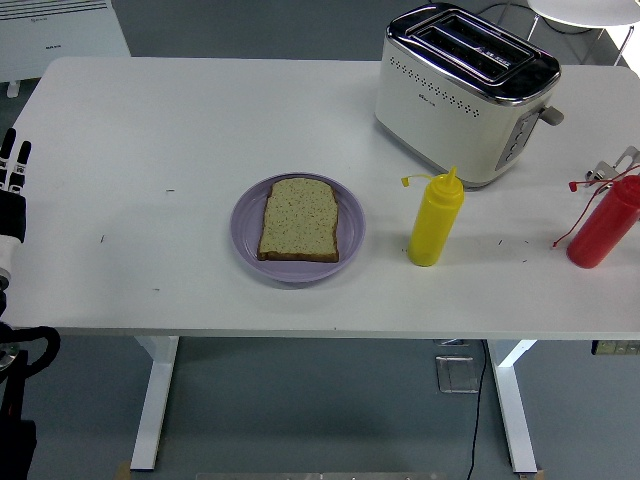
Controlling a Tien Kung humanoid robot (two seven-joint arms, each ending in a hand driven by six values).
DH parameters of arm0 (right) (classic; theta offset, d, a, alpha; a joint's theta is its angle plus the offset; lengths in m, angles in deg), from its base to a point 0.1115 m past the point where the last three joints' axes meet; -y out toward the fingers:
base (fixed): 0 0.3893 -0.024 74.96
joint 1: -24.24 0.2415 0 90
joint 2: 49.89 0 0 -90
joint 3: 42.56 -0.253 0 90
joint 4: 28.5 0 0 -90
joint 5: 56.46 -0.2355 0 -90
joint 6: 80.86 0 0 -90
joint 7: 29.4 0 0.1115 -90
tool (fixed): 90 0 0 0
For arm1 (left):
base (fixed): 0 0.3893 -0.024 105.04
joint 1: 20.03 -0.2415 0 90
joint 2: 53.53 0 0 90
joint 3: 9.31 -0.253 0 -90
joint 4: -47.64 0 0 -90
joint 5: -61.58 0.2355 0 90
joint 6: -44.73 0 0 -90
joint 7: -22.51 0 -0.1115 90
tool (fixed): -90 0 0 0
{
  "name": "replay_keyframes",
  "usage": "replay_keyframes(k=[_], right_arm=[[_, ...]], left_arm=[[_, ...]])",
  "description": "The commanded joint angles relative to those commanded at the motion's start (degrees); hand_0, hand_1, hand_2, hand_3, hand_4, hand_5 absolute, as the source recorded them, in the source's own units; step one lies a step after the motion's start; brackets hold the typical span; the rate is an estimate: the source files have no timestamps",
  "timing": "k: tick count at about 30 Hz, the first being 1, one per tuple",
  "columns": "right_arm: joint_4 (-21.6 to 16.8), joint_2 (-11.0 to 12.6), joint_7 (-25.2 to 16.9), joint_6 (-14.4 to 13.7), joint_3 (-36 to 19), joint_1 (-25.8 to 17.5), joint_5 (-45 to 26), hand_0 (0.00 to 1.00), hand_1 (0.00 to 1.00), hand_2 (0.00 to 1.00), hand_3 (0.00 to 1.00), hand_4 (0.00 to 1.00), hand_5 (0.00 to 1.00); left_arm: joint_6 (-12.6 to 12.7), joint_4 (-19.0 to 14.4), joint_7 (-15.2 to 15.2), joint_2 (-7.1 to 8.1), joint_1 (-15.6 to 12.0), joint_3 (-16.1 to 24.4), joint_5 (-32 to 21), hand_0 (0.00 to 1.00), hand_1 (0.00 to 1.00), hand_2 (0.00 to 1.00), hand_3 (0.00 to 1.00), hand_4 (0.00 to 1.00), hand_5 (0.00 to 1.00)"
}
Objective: Pick up the cup,pour liquid into bread,place the cup on the desk
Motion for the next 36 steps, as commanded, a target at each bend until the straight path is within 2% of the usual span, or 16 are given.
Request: replay_keyframes(k=[6,36], right_arm=[[1.05,-0.39,1.44,1.79,-1.41,0.9,-0.56,0.801,0.705,0.735,0.727,0.535,0.361],[1.94,-0.91,1.57,1.69,-1.94,1.92,-0.96,0.798,0.706,0.732,0.732,0.546,0.397]], left_arm=[[-0.02,0.0,0.01,-0.03,-0.01,0.02,0.01,0.809,0.744,0.738,0.728,0.481,0.998],[0.0,0.0,0.01,-0.04,0.06,0.1,0.01,0.808,0.744,0.737,0.728,0.481,0.998]])
